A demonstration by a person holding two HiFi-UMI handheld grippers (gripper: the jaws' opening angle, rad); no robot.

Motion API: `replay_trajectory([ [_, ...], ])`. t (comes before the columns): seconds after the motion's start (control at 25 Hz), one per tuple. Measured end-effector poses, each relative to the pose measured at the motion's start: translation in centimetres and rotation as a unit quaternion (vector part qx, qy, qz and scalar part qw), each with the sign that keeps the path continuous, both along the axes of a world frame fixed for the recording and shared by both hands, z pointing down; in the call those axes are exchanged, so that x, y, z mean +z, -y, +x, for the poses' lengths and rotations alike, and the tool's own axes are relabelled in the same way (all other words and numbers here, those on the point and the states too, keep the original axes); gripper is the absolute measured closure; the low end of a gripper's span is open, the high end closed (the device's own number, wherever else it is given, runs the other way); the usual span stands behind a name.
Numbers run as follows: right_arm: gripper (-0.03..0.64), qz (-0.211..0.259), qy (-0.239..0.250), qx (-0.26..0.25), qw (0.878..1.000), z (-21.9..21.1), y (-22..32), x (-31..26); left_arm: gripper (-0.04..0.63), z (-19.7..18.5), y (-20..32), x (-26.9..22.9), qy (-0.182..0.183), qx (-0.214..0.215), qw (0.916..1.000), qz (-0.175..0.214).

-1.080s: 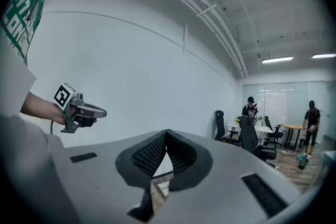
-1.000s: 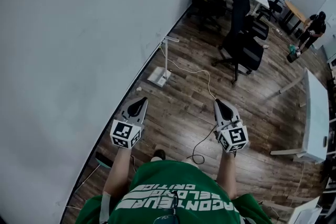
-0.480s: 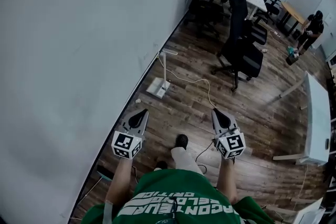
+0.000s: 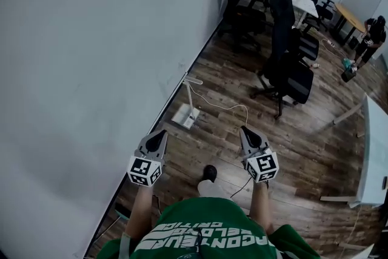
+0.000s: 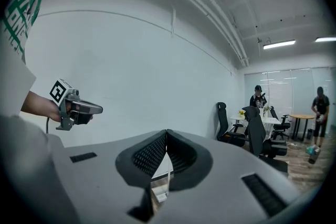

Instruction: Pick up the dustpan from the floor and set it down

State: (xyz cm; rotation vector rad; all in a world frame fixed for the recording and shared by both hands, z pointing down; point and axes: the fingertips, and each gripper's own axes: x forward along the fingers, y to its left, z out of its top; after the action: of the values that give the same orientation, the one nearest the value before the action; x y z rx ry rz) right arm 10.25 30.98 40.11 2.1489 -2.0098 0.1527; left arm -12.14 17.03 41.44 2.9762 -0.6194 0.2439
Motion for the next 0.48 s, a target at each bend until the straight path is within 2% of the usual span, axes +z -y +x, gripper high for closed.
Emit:
replay_trajectory([
  [0.28,0.607,-0.002,0.009,-0.023,1.000,7.6,5.9,0.0,0.600,6.9,4.4,-1.3,0.007,-0.021,0.9997,0.004],
  [0.48,0.609,-0.006,0.021,-0.034,0.999,10.7,8.7,0.7,0.600,9.7,6.2,-0.8,0.008,-0.037,0.9992,-0.007],
])
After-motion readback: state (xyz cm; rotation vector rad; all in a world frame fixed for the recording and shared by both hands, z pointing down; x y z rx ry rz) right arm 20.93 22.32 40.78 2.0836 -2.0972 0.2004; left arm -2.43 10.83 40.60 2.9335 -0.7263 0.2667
